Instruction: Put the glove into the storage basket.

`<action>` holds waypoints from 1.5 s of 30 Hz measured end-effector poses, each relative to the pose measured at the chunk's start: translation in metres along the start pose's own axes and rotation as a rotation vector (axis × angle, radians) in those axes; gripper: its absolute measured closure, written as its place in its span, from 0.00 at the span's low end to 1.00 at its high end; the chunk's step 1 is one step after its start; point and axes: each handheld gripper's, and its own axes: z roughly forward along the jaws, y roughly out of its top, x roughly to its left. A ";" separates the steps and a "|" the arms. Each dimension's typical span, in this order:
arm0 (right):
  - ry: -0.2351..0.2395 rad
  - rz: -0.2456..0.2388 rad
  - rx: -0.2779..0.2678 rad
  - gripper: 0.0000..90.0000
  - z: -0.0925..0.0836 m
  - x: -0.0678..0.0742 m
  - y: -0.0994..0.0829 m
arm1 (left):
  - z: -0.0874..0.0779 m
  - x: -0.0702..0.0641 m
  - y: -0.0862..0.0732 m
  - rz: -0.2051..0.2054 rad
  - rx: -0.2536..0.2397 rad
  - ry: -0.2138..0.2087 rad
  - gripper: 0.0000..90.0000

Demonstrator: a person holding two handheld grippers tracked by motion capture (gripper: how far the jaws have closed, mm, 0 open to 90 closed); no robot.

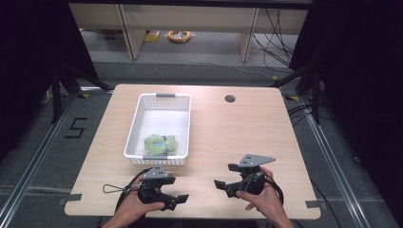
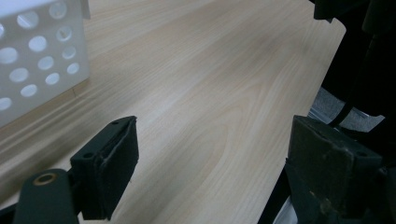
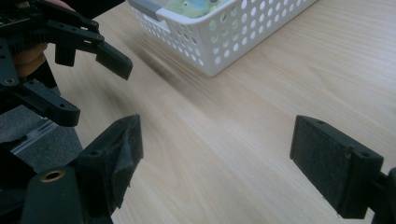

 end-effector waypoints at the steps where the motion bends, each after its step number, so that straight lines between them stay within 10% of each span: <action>1: -0.011 -0.009 0.008 0.20 -0.001 -0.001 -0.001 | 0.000 0.000 -0.001 0.004 0.002 0.008 0.18; 31: 0.004 0.051 0.066 0.20 -0.006 0.004 -0.046 | 0.000 -0.006 -0.026 0.064 0.040 0.038 0.18; 45: -0.045 -0.008 0.091 0.20 -0.012 0.005 -0.064 | 0.000 -0.011 -0.032 0.071 0.047 0.066 0.18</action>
